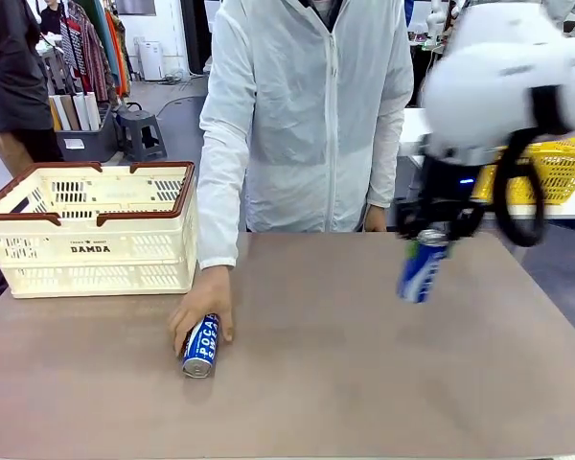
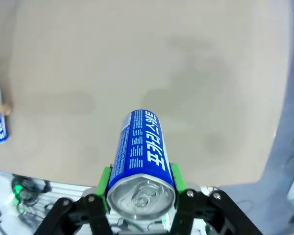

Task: Place the drinks into the Shopping basket.
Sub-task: Pick up one drink and place it into the Shopping basket.

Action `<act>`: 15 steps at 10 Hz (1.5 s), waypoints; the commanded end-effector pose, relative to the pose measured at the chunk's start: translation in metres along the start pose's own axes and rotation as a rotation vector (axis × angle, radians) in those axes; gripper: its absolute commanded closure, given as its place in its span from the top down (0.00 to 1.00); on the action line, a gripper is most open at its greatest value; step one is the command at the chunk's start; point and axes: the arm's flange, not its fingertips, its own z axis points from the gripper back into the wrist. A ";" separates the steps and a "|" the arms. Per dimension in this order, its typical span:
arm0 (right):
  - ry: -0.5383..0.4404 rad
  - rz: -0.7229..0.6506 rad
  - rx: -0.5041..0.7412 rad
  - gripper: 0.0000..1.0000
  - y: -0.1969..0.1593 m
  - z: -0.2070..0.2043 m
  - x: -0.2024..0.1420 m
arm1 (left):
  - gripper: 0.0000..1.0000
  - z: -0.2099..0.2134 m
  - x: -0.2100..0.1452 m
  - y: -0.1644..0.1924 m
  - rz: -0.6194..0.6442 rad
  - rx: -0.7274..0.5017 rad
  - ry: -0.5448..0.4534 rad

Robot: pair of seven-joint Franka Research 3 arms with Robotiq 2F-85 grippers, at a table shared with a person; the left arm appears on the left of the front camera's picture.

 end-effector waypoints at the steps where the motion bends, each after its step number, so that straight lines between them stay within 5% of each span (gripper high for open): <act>1: -0.030 -0.136 0.062 0.00 -0.059 0.017 -0.036 | 1.00 0.000 0.001 0.000 -0.019 -0.022 -0.012; 4: -0.066 -0.275 0.114 0.00 -0.104 0.018 -0.050 | 1.00 0.000 0.001 0.000 -0.019 -0.022 -0.012; 6: -0.060 -0.238 0.103 0.00 -0.084 0.012 -0.039 | 1.00 0.000 0.001 0.000 -0.019 -0.022 -0.012; 12: -0.007 0.163 -0.019 0.00 0.133 -0.034 0.024 | 1.00 0.000 0.001 0.000 -0.019 -0.022 -0.012; 15: 0.069 0.157 0.017 0.00 0.230 -0.085 0.054 | 1.00 0.000 0.001 0.000 -0.019 -0.022 -0.012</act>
